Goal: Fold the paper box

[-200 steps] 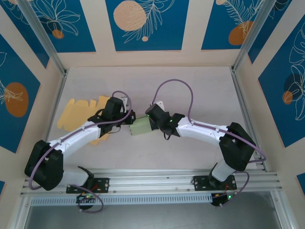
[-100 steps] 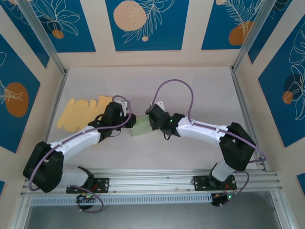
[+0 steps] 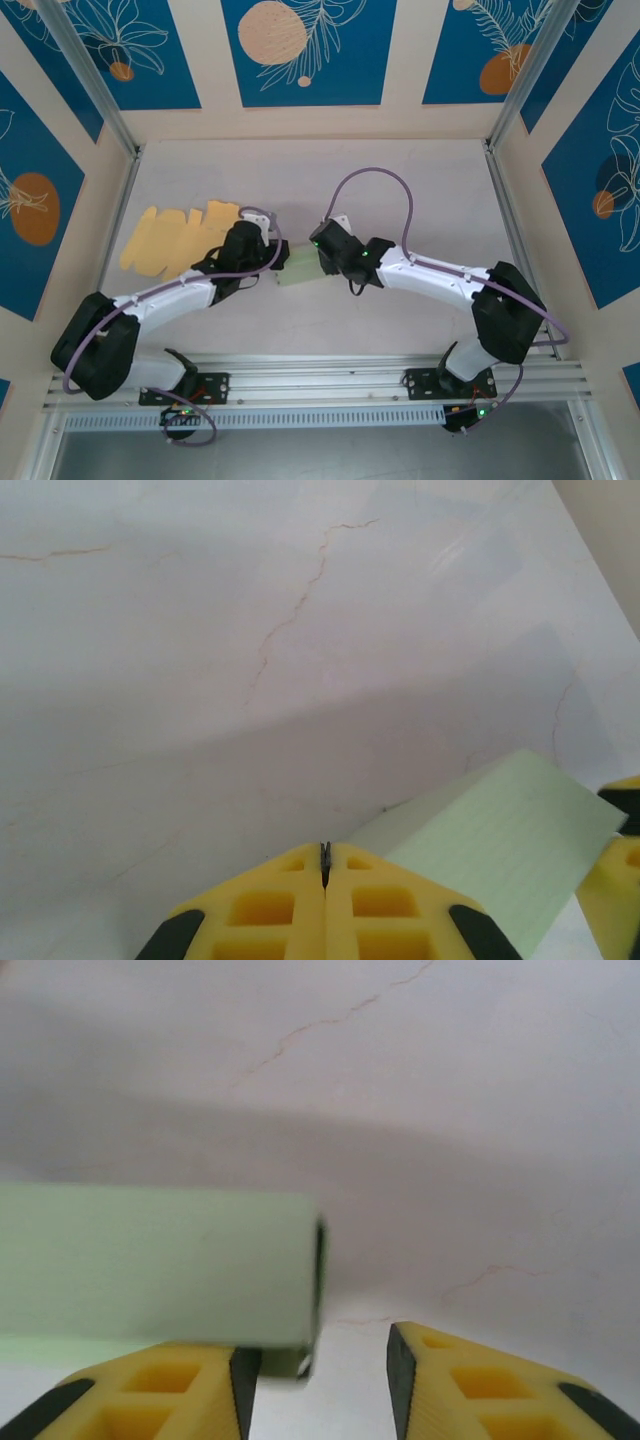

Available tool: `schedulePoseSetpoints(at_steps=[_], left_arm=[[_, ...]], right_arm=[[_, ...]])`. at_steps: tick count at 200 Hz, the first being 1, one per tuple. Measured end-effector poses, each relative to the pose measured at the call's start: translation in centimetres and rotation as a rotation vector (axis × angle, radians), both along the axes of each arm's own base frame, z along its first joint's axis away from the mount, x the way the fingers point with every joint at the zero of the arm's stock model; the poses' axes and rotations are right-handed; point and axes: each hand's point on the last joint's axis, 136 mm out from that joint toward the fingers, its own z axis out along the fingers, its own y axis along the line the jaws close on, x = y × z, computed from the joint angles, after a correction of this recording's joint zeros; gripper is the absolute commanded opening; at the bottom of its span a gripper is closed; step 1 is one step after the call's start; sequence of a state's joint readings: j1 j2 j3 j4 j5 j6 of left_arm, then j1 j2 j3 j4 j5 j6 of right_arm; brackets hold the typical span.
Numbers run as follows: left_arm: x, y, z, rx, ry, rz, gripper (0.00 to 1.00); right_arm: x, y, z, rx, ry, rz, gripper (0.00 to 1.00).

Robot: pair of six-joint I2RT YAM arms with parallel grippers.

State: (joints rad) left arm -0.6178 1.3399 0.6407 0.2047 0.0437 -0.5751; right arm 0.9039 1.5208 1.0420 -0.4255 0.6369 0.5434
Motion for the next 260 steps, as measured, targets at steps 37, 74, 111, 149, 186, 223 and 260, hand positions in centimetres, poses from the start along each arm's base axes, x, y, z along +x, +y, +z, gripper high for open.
schedulePoseSetpoints(at_steps=[37, 74, 111, 149, 186, 223, 260], left_arm=[[0.2, -0.6, 0.0, 0.005, -0.03, 0.006, 0.01], [0.3, -0.8, 0.0, 0.014, -0.048, 0.018, 0.01], [0.2, -1.0, 0.0, 0.018, -0.063, 0.023, 0.01], [0.2, -1.0, 0.0, 0.02, -0.074, 0.029, 0.01], [0.3, -1.0, 0.0, 0.02, -0.087, 0.038, 0.01], [0.2, -1.1, 0.0, 0.022, -0.103, 0.046, 0.01], [0.0, -1.4, 0.1, 0.029, -0.113, 0.041, 0.01]], right_arm=[[-1.2, 0.1, 2.0, 0.075, 0.005, 0.023, 0.55], [-0.4, -0.9, 3.3, 0.14, 0.001, -0.036, 0.55], [1.6, -2.5, 1.9, 0.18, 0.056, -0.126, 0.55], [2.4, -2.0, -0.2, 0.216, 0.11, -0.124, 0.55], [1.3, -2.1, -2.1, 0.236, 0.153, -0.119, 0.55], [1.1, -2.5, 0.5, 0.277, 0.116, -0.11, 0.62], [2.8, -2.3, 4.2, 0.352, 0.055, -0.108, 0.67]])
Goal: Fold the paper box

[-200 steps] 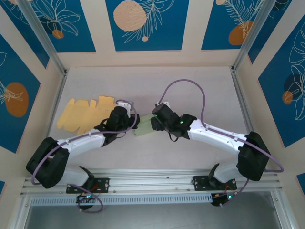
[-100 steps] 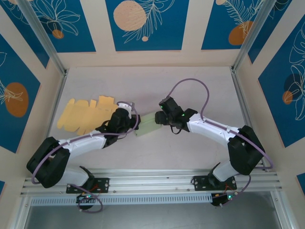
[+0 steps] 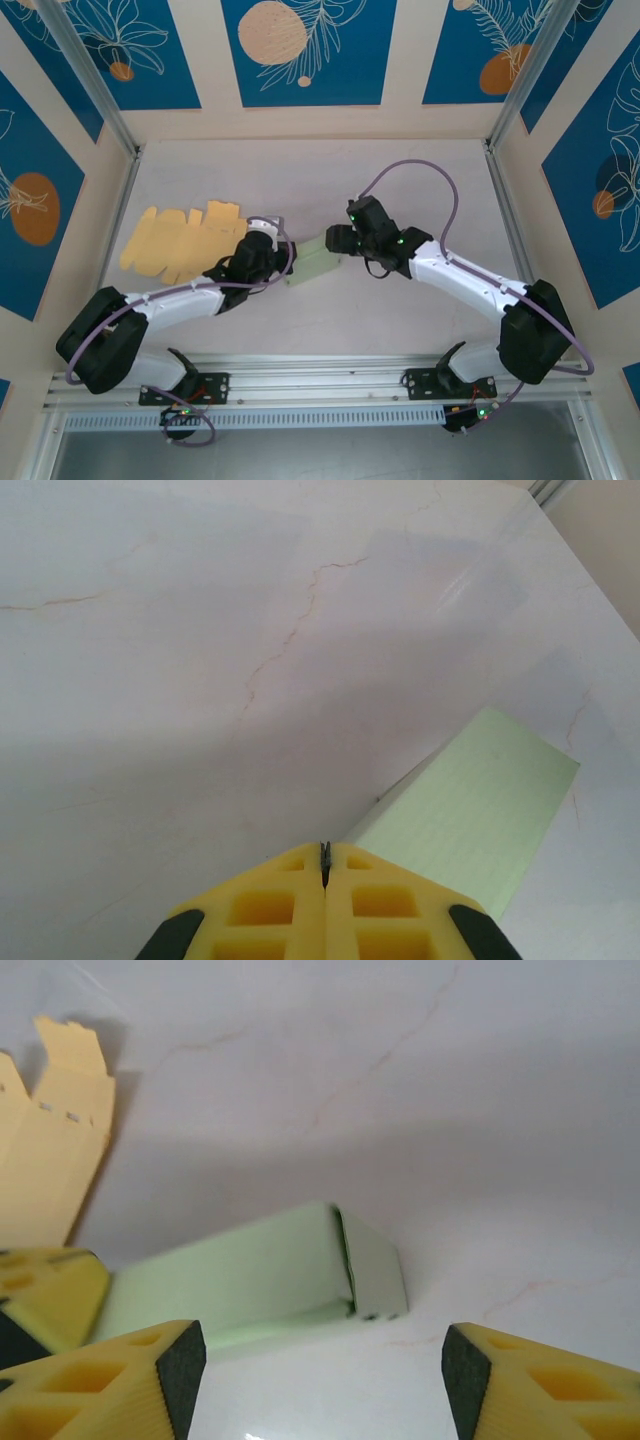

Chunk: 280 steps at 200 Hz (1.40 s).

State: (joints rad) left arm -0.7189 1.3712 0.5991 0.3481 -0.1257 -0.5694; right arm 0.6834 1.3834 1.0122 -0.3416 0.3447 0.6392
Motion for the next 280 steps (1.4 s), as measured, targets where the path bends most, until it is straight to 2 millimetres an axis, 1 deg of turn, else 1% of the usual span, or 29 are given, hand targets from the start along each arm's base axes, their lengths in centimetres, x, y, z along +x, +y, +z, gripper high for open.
schedulePoseSetpoints(at_steps=[9, 22, 29, 43, 54, 65, 70, 78, 84, 94, 109, 119, 124, 135, 149, 178, 200, 207, 221, 227, 247, 257, 280], left_arm=[[0.0, 0.0, 0.0, 0.002, -0.002, 0.001, 0.01], [0.0, 0.0, 0.0, 0.005, -0.003, 0.001, 0.01], [0.0, 0.0, 0.0, 0.006, -0.004, 0.002, 0.01], [-0.1, -0.1, 0.0, 0.007, -0.006, 0.003, 0.01], [-0.1, -0.1, 0.0, 0.008, -0.005, 0.003, 0.01], [-0.1, -0.1, 0.0, 0.007, -0.005, 0.002, 0.02], [-0.1, -0.1, 0.0, 0.008, -0.006, 0.002, 0.02], [-0.2, -0.1, 0.0, 0.009, -0.005, 0.001, 0.04], [-0.2, -0.1, 0.0, 0.009, -0.004, 0.001, 0.07], [-0.4, -0.1, 0.1, 0.01, -0.002, -0.002, 0.16], [-0.8, -0.2, 0.4, 0.01, 0.003, -0.016, 0.32], [-1.3, -0.2, 0.7, 0.031, 0.002, -0.033, 0.46], [-1.5, 0.0, 0.8, 0.036, 0.008, -0.034, 0.52], [-2.1, 0.4, 0.9, 0.058, 0.03, -0.036, 0.6], [-2.9, 1.4, 1.0, 0.101, 0.056, -0.036, 0.65], [-4.5, 3.3, 0.7, 0.214, 0.101, -0.052, 0.65], [-5.6, 4.5, -0.8, 0.289, 0.156, -0.065, 0.64], [-5.9, 4.7, -1.3, 0.3, 0.171, -0.067, 0.6], [-6.5, 4.9, -2.5, 0.307, 0.201, -0.073, 0.46], [-6.7, 5.0, -3.1, 0.306, 0.214, -0.075, 0.42], [-7.5, 5.2, -5.0, 0.308, 0.253, -0.09, 0.38], [-7.8, 5.2, -5.7, 0.303, 0.265, -0.097, 0.38], [-8.2, 4.8, -6.5, 0.274, 0.271, -0.113, 0.38]], right_arm=[[0.5, 0.1, 0.3, 0.01, 0.0, 0.0, 0.67], [1.3, 0.5, 0.0, 0.021, 0.011, 0.005, 0.67], [1.6, 0.7, -0.6, 0.017, 0.023, 0.005, 0.67], [1.9, 0.9, -2.4, 0.0, 0.062, 0.011, 0.66], [1.8, 1.1, -3.9, -0.015, 0.094, 0.02, 0.61], [1.6, 1.2, -5.3, -0.026, 0.117, 0.031, 0.53], [1.5, 1.3, -5.5, -0.013, 0.121, 0.032, 0.53], [1.6, 1.5, -5.4, 0.001, 0.101, 0.036, 0.51], [1.6, 1.5, -5.5, 0.01, 0.095, 0.038, 0.5], [1.5, 1.7, -5.6, 0.031, 0.08, 0.042, 0.5], [1.4, 1.8, -5.7, 0.059, 0.061, 0.049, 0.5], [1.4, 2.0, -5.7, 0.074, 0.05, 0.051, 0.5], [1.3, 2.3, -5.7, 0.081, 0.047, 0.057, 0.5], [1.3, 2.5, -5.7, 0.089, 0.042, 0.059, 0.5], [1.3, 2.6, -5.7, 0.093, 0.036, 0.059, 0.5], [1.2, 2.7, -5.7, 0.092, 0.031, 0.062, 0.5], [0.9, 2.5, -5.8, 0.098, 0.019, 0.059, 0.5], [0.8, 2.5, -5.8, 0.103, 0.014, 0.058, 0.5], [0.5, 2.3, -5.9, 0.109, 0.006, 0.055, 0.5], [0.3, 2.3, -5.9, 0.112, 0.003, 0.053, 0.5], [-0.1, 1.9, -5.9, 0.119, -0.003, 0.047, 0.49], [-0.4, 1.8, -5.9, 0.125, -0.003, 0.043, 0.49], [-1.0, 1.3, -6.0, 0.135, -0.002, 0.027, 0.49]])
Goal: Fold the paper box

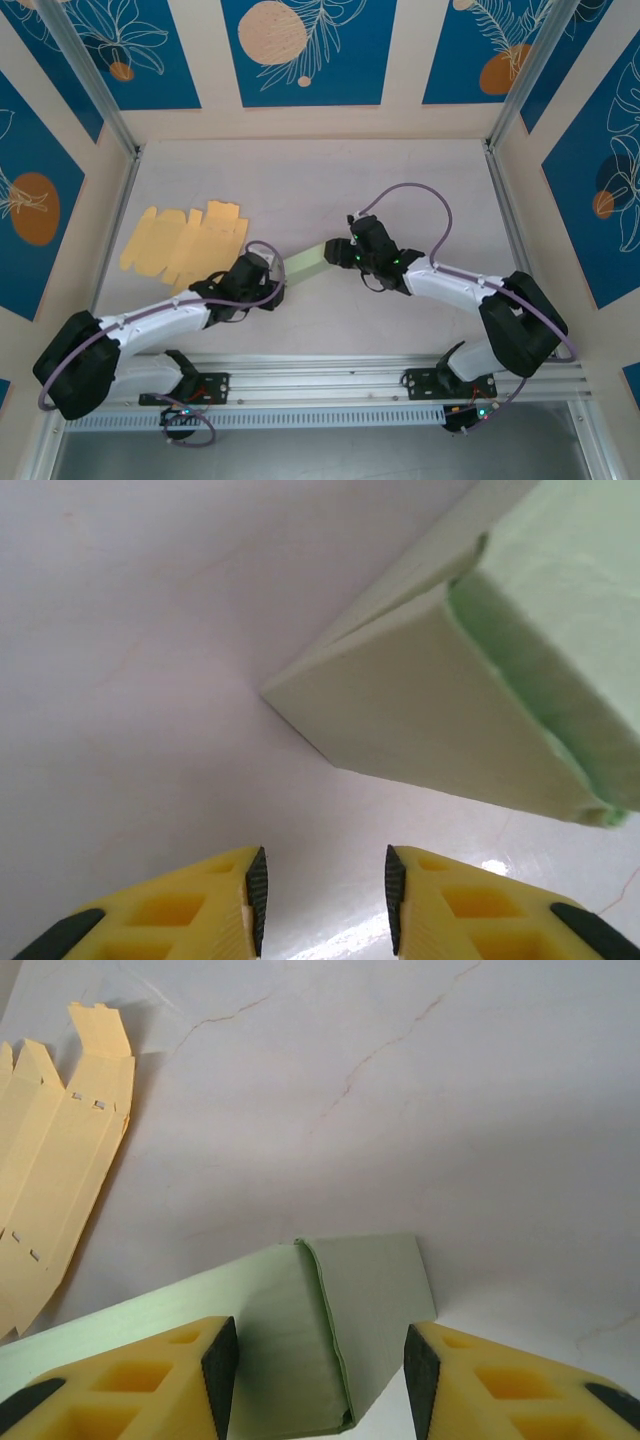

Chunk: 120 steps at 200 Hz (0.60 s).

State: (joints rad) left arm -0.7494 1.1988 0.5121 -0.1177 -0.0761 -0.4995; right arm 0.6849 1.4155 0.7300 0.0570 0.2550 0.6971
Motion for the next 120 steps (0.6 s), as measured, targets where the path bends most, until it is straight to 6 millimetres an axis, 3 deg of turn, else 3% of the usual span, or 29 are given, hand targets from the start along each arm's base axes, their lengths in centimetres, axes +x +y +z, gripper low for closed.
schedulePoseSetpoints(at_steps=[57, 93, 120], left_arm=[[-2.7, 0.6, -1.2, -0.081, 0.072, 0.007, 0.4], [-4.3, 2.0, 2.0, -0.181, 0.043, 0.054, 0.46], [-4.7, 2.4, 4.7, -0.249, -0.029, 0.046, 0.56]], right_arm=[[-2.3, -1.2, -0.6, -0.002, 0.03, -0.022, 0.48], [-6.4, -4.9, -6.3, -0.182, 0.211, -0.051, 0.48], [-7.7, -6.1, -6.7, -0.222, 0.256, -0.068, 0.51]])
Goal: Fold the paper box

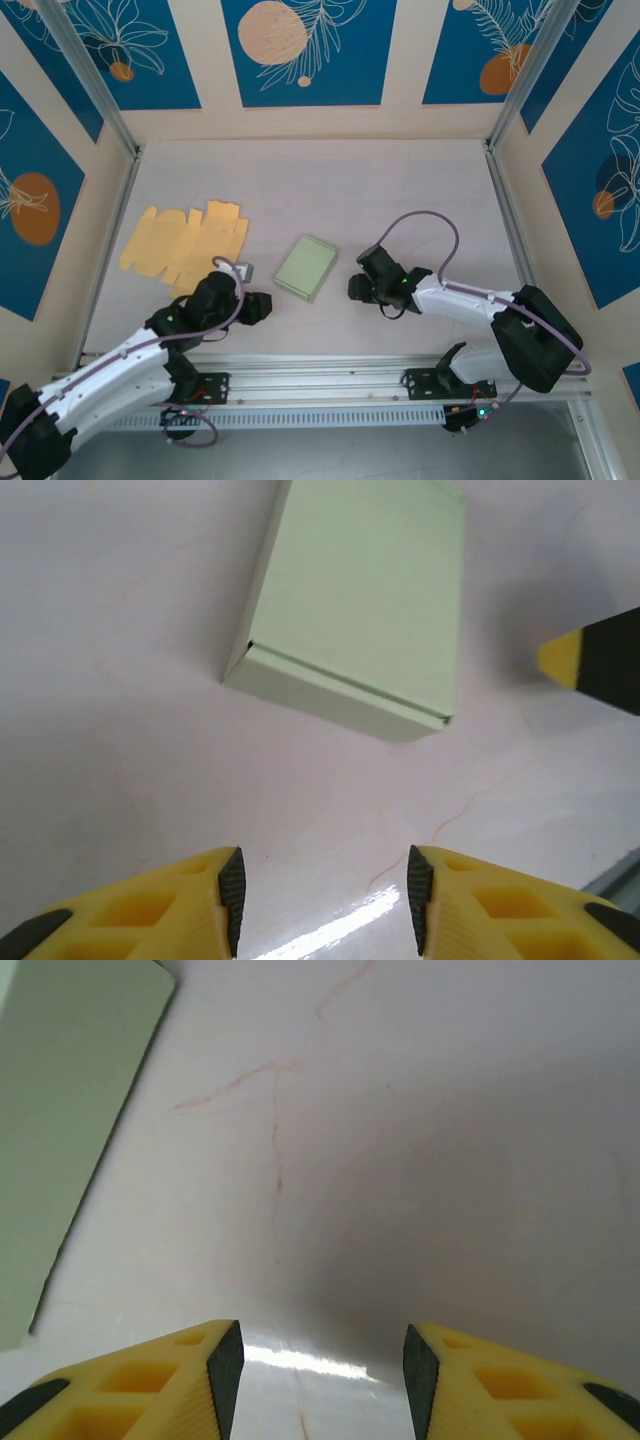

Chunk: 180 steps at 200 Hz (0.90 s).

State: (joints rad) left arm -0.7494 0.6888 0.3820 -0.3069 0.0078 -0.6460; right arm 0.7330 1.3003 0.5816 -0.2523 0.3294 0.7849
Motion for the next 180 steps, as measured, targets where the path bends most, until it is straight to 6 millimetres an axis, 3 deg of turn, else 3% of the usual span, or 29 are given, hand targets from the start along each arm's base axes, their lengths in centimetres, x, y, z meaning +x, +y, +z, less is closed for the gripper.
schedulePoseSetpoints(at_steps=[14, 25, 46, 62, 81, 96, 127, 180], left_arm=[[-0.1, 0.1, 0.2, 0.022, -0.024, -0.023, 0.7], [0.2, 0.5, -0.2, 0.067, -0.023, -0.019, 0.73], [2.0, 0.9, 0.0, 0.151, -0.039, 0.025, 0.57], [4.2, 1.1, 0.4, 0.156, -0.041, 0.082, 0.57], [7.3, 1.2, 0.5, 0.114, -0.033, 0.15, 0.56], [9.3, 1.4, -0.4, 0.071, 0.001, 0.202, 0.38], [11.8, 0.9, -2.7, 0.048, 0.065, 0.219, 0.32], [14.5, -1.9, -5.0, 0.003, 0.107, 0.173, 0.22]], right_arm=[[-0.4, -0.3, 0.9, 0.003, 0.002, -0.005, 0.53], [-0.4, -0.2, 2.1, 0.012, -0.006, -0.006, 0.53], [0.2, 0.7, 5.3, 0.079, -0.042, -0.01, 0.62], [0.3, 1.9, 7.3, 0.169, -0.045, -0.019, 0.69], [-0.2, 3.4, 8.1, 0.274, -0.005, -0.019, 0.71], [-0.7, 4.6, 8.1, 0.356, 0.046, -0.035, 0.74], [-1.2, 7.0, 7.6, 0.441, 0.13, -0.044, 0.75], [-2.2, 11.6, 3.1, 0.412, 0.309, -0.029, 0.77]])
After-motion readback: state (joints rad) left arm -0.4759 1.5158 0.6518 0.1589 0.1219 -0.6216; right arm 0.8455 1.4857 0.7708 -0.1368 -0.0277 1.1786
